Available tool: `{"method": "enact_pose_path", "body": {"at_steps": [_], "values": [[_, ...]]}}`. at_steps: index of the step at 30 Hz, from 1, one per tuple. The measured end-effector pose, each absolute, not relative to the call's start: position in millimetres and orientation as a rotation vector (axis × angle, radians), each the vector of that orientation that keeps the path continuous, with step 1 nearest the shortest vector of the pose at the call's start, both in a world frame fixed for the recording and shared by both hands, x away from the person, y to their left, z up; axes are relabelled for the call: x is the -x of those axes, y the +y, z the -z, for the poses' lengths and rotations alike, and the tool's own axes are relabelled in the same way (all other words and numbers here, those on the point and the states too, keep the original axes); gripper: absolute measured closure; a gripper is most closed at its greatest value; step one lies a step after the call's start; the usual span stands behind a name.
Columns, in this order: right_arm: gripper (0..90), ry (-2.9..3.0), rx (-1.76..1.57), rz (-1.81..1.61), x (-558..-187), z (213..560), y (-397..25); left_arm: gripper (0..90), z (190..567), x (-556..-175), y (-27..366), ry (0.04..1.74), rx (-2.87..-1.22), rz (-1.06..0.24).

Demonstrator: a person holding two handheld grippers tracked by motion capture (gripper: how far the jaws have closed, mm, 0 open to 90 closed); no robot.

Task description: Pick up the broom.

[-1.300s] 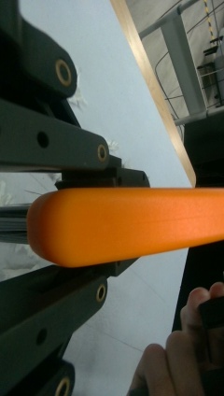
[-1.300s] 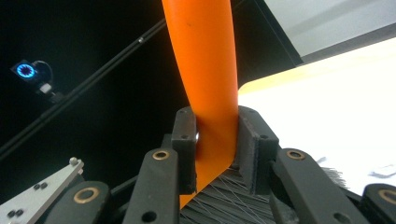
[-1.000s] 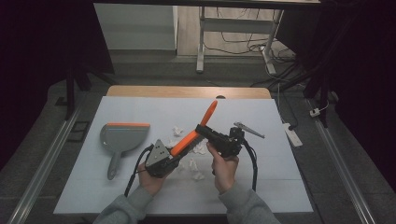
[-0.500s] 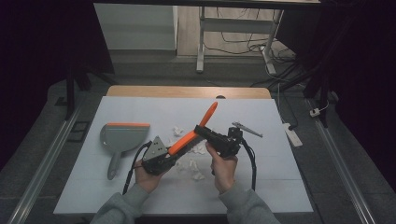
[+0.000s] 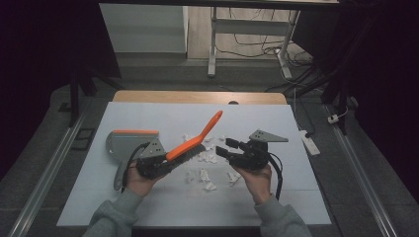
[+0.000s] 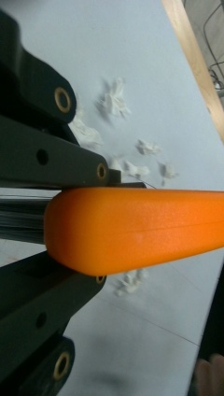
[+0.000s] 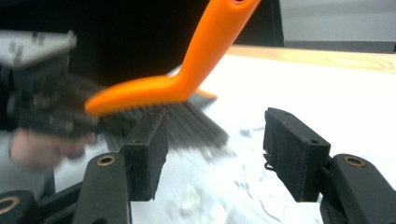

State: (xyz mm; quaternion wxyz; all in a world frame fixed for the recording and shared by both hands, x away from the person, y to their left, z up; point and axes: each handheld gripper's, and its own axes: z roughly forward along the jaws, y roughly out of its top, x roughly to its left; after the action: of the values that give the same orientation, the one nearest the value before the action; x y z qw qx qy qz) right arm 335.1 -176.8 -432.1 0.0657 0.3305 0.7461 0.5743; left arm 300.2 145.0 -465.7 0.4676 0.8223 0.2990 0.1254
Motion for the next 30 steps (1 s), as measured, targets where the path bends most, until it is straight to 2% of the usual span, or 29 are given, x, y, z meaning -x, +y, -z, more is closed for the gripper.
{"method": "enact_pose_path", "body": {"at_steps": [8, 18, 30], "values": [[39.6, 2.365, -0.831, -1.627, -328.7, 425.9, -190.3, 80.2, 458.2, -305.6, 146.4, 0.685, -2.110, -0.238], [38.4, 2.513, -0.620, -1.467, -315.6, 412.4, -178.6, 80.1, 450.5, -305.7, 150.3, 0.674, -2.151, -0.170], [38.6, 2.581, -0.540, -1.420, -314.4, 413.3, -169.6, 80.1, 447.0, -305.4, 131.2, 0.619, -2.249, -0.103]]}}
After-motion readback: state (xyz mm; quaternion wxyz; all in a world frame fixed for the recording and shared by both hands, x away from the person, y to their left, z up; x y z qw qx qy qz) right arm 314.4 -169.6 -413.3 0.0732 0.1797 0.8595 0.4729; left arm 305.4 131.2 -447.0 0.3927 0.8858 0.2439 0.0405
